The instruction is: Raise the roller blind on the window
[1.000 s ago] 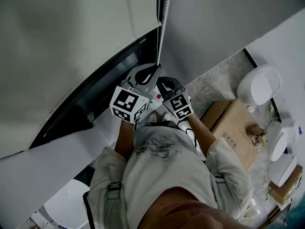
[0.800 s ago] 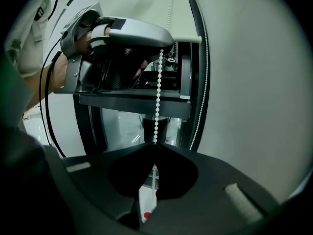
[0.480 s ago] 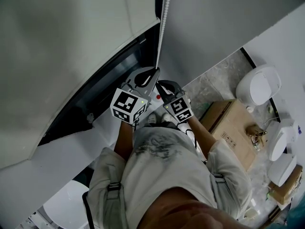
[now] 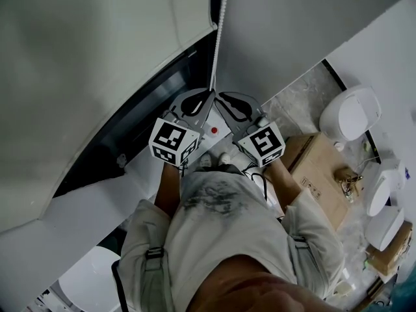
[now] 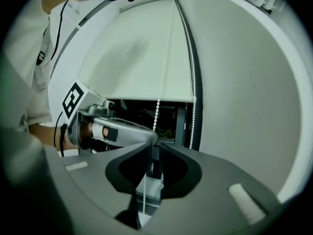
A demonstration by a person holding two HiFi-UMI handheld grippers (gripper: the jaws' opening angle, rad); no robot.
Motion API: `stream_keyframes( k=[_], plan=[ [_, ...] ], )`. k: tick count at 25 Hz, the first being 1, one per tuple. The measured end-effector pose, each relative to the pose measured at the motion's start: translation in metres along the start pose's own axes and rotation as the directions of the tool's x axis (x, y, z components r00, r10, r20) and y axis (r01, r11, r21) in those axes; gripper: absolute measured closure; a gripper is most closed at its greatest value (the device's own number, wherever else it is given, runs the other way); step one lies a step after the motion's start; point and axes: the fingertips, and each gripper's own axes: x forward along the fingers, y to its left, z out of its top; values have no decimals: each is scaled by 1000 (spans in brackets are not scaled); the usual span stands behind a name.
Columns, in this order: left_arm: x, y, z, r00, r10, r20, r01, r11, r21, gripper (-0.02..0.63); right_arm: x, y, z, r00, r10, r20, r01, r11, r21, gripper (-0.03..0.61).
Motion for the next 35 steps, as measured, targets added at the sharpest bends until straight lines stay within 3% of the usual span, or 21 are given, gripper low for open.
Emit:
stream_keyframes(
  k=[18, 25, 27, 35],
  plan=[
    [-1, -4, 0, 1000, 2, 0, -2, 1000, 5, 603, -4, -15, 156, 975, 47, 216, -23, 994, -110, 514],
    [-1, -6, 0, 1000, -6, 7, 6, 1000, 4, 603, -4, -20, 189, 963, 53, 264, -18, 991, -132, 515],
    [2, -6, 0, 1000, -8, 7, 8, 1000, 4, 603, -5, -24, 195, 961, 48, 272, -13, 992, -129, 542],
    [7, -6, -6, 1000, -11, 4, 11, 1000, -1, 603, -7, -28, 188, 956, 17, 293, 10, 996, -91, 568]
  ],
)
